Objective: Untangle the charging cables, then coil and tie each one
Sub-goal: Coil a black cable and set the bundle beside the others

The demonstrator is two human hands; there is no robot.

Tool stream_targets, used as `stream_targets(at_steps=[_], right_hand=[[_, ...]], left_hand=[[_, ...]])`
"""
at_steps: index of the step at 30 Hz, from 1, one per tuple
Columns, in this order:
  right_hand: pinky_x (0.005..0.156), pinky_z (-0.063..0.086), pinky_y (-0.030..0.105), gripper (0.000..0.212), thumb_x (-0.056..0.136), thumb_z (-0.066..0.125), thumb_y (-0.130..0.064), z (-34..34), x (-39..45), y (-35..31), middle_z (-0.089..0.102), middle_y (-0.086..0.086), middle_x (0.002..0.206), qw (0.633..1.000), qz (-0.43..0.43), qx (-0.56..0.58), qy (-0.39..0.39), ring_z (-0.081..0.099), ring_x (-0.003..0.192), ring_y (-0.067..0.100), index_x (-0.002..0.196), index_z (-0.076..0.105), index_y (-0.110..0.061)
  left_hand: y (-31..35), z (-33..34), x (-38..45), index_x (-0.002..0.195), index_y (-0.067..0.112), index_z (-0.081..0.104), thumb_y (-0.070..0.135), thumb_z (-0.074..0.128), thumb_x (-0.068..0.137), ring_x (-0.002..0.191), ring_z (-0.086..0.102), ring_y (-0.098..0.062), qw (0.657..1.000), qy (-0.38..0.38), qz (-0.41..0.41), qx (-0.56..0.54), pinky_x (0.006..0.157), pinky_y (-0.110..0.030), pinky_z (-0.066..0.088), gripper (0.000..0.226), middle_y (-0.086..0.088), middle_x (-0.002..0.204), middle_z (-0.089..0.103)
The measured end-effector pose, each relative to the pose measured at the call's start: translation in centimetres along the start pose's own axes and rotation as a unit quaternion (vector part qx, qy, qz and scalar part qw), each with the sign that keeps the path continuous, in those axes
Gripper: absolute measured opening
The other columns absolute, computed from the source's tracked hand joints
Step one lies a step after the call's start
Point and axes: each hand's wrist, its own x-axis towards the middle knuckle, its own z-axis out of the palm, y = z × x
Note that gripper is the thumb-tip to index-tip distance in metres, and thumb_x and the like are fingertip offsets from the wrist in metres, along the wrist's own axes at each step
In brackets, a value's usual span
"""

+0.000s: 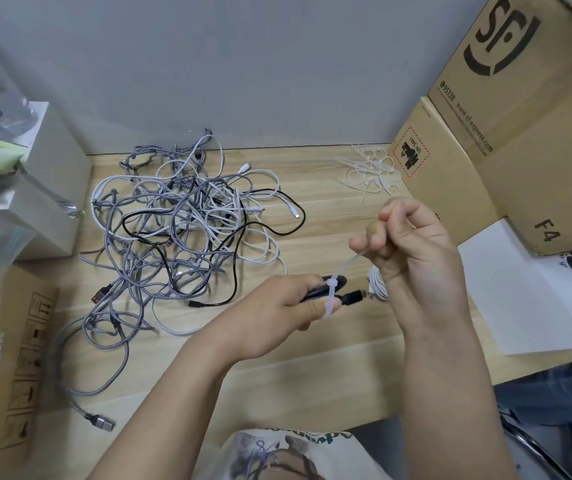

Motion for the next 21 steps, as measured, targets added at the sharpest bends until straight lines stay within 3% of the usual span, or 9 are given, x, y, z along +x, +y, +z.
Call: stream_targets(at_steps=[2,5,8,11,14,16,18,21], right_hand=[[0.061,0.052,0.022,0.013,0.083,0.048,-0.022,0.4,-0.4,-0.1,0.049,-0.003,0.050,1.000,-0.015,0.019,-0.011,0.057,0.049,0.012,0.077,0.048,-0.010],[0.062,0.052,0.025,0.017,0.082,0.048,-0.029,1.1,-0.6,0.4,0.047,-0.002,0.052,0.996,-0.004,0.073,-0.040,0.057,0.051,0.013,0.076,0.055,-0.016],[0.058,0.050,0.022,0.025,0.086,0.052,-0.034,1.5,-0.5,1.3,0.050,-0.004,0.053,0.997,0.028,0.011,-0.068,0.061,0.055,0.014,0.066,0.063,-0.023],[0.052,0.046,0.019,0.022,0.083,0.051,-0.031,1.6,-0.5,1.9,0.045,-0.004,0.050,0.998,0.046,-0.005,-0.053,0.053,0.050,0.012,0.071,0.054,-0.013],[0.051,0.043,0.018,0.021,0.079,0.050,-0.030,1.4,-0.4,1.8,0.040,-0.005,0.047,0.998,0.053,0.024,-0.036,0.046,0.044,0.011,0.072,0.050,-0.011],[0.051,0.042,0.019,0.020,0.079,0.050,-0.029,1.3,-0.5,1.7,0.038,-0.005,0.047,0.998,0.052,0.026,-0.035,0.045,0.042,0.011,0.072,0.049,-0.010],[0.050,0.040,0.020,0.020,0.080,0.050,-0.029,1.4,-0.7,1.6,0.037,-0.005,0.046,0.998,0.048,0.024,-0.042,0.043,0.039,0.011,0.070,0.051,-0.011],[0.049,0.038,0.023,0.023,0.079,0.051,-0.028,1.8,-1.2,1.5,0.034,-0.005,0.046,0.996,0.049,0.041,-0.060,0.040,0.036,0.011,0.059,0.059,-0.019]], left_hand=[[0.2,-0.1,0.2,0.070,0.028,0.052,0.035,0.055,0.089,0.056,0.038,-0.002,1.000,0.023,0.000,0.000,0.056,-0.016,0.033,0.020,0.017,0.057,0.042],[0.6,0.0,0.5,0.063,0.033,0.050,0.030,0.056,0.094,0.057,0.038,-0.004,0.998,0.050,0.011,0.031,0.055,-0.019,0.032,0.031,0.017,0.055,0.042],[1.0,0.2,0.5,0.061,0.041,0.052,0.026,0.054,0.095,0.056,0.038,-0.002,0.996,0.055,0.033,0.055,0.056,-0.019,0.034,0.036,0.018,0.056,0.045],[1.0,0.6,0.3,0.067,0.030,0.052,0.022,0.055,0.094,0.055,0.038,0.000,0.999,0.048,0.015,0.007,0.056,-0.014,0.034,0.029,0.019,0.055,0.045],[0.7,0.8,-0.1,0.074,0.019,0.045,0.026,0.055,0.079,0.064,0.038,-0.006,0.998,-0.004,0.006,-0.057,0.062,-0.022,0.033,0.013,0.014,0.065,0.040],[0.4,1.1,-0.2,0.076,0.017,0.042,0.025,0.059,0.076,0.065,0.034,-0.007,0.999,-0.020,0.012,-0.026,0.062,-0.025,0.030,0.019,0.015,0.067,0.036],[0.3,1.3,0.1,0.072,0.023,0.039,0.021,0.068,0.083,0.056,0.034,-0.001,0.999,0.003,0.004,0.042,0.057,-0.017,0.029,0.031,0.018,0.056,0.038],[-0.2,1.6,1.0,0.068,0.028,0.035,0.020,0.063,0.089,0.053,0.041,0.004,0.994,0.046,-0.015,0.096,0.056,-0.013,0.030,0.036,0.017,0.054,0.041]])
